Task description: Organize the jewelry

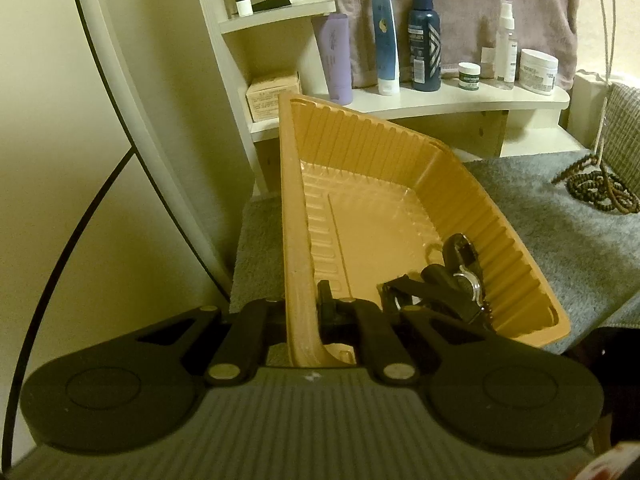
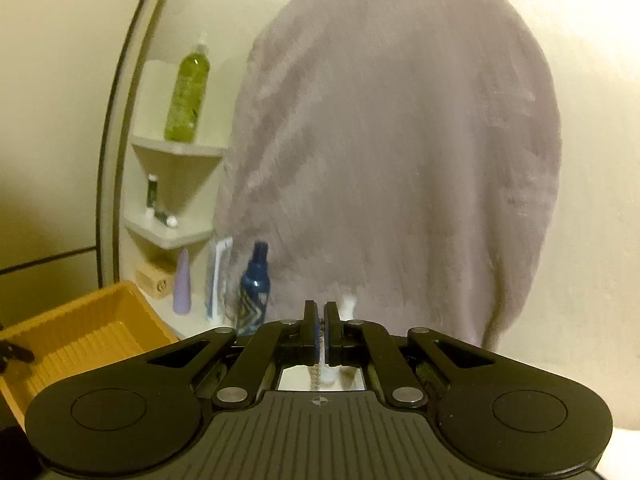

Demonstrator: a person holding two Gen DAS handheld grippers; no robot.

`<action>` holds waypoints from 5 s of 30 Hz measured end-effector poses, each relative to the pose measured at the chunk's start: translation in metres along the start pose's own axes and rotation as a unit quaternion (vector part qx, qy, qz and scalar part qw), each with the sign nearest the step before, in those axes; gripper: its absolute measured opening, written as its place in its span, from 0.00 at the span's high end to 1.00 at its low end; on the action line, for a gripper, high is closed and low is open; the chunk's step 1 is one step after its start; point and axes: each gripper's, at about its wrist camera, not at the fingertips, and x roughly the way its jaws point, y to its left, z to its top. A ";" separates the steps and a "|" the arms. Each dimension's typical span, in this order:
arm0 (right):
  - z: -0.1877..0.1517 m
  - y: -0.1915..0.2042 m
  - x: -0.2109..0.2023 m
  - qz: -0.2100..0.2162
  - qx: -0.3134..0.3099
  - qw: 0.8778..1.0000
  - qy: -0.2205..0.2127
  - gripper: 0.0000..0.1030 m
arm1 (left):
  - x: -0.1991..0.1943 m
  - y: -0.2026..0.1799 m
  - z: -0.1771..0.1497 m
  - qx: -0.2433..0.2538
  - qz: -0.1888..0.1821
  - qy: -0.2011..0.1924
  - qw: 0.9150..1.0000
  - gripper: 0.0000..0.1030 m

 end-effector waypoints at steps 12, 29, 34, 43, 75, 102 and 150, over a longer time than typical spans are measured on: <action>0.024 -0.013 -0.014 -0.019 0.038 0.997 -0.061 0.98 | -0.001 0.001 0.000 -0.003 -0.003 -0.003 1.000 0.95; -0.128 -0.063 0.054 -0.108 0.152 0.962 0.200 0.98 | -0.001 0.001 0.002 0.000 -0.001 -0.002 1.000 0.95; -0.144 -0.029 0.057 -0.005 0.138 0.969 0.206 0.96 | -0.001 -0.001 0.002 0.001 0.001 0.000 1.000 0.95; -0.189 0.001 0.065 -0.001 0.059 0.964 0.261 0.95 | -0.002 -0.001 0.003 0.002 0.000 0.000 1.000 0.95; -0.088 0.002 0.001 -0.050 -0.033 0.993 0.103 0.94 | 0.000 0.000 0.002 0.003 0.002 0.001 1.000 0.95; 0.053 0.077 -0.002 0.170 -0.024 0.984 -0.043 0.94 | 0.000 0.001 0.001 -0.001 -0.003 -0.004 1.000 0.95; -0.192 -0.019 0.071 -0.040 0.206 0.959 0.189 0.59 | -0.001 0.000 -0.001 -0.006 0.001 -0.006 1.000 0.95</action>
